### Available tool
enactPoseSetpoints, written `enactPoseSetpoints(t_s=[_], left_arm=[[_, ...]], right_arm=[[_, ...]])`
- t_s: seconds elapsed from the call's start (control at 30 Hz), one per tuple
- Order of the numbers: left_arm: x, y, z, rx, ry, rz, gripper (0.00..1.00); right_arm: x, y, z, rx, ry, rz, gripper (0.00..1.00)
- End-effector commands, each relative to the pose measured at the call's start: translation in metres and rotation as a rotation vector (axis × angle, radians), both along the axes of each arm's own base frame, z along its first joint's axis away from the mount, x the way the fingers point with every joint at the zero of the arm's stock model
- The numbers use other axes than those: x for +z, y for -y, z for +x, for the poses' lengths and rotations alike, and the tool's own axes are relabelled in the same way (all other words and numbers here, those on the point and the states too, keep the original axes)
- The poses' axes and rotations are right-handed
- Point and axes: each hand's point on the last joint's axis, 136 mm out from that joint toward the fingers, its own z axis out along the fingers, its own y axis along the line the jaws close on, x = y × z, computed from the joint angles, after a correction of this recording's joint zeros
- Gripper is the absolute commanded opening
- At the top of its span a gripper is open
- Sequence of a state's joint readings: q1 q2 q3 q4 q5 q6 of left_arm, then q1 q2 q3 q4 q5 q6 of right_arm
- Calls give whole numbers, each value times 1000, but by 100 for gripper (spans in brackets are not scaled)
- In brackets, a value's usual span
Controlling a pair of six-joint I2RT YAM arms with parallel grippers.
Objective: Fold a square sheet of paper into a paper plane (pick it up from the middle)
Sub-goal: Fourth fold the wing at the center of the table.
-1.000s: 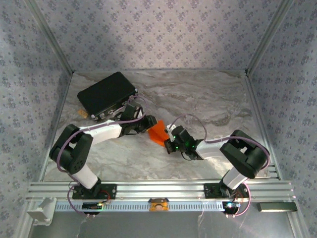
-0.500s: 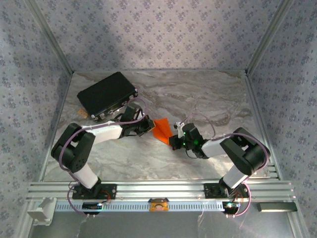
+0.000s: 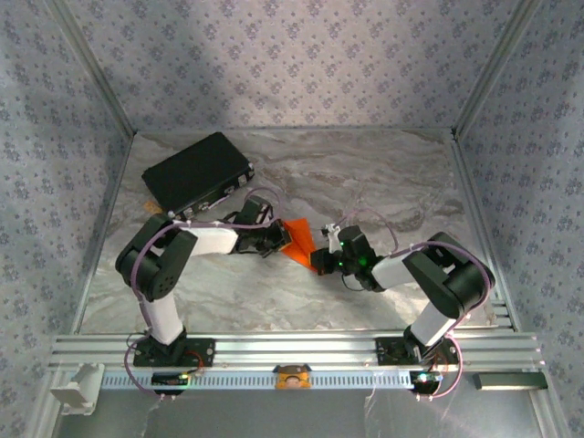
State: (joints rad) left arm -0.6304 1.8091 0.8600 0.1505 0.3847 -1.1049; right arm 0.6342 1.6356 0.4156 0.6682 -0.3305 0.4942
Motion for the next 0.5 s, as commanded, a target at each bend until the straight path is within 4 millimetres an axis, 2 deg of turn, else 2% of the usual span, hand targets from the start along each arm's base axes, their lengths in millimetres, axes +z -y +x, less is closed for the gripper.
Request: enactPoseSetpoints(t_s=[0.0, 0.17, 0.47], left_arm=[[-10, 1, -4, 5, -35, 5, 0], [-22, -5, -12, 21, -69, 24, 0], [-20, -13, -19, 41, -68, 67, 0]], right_arm=[[-7, 2, -4, -4, -42, 2, 0], [-6, 2, -5, -8, -53, 0, 0], [-6, 4, -8, -8, -83, 4, 1]])
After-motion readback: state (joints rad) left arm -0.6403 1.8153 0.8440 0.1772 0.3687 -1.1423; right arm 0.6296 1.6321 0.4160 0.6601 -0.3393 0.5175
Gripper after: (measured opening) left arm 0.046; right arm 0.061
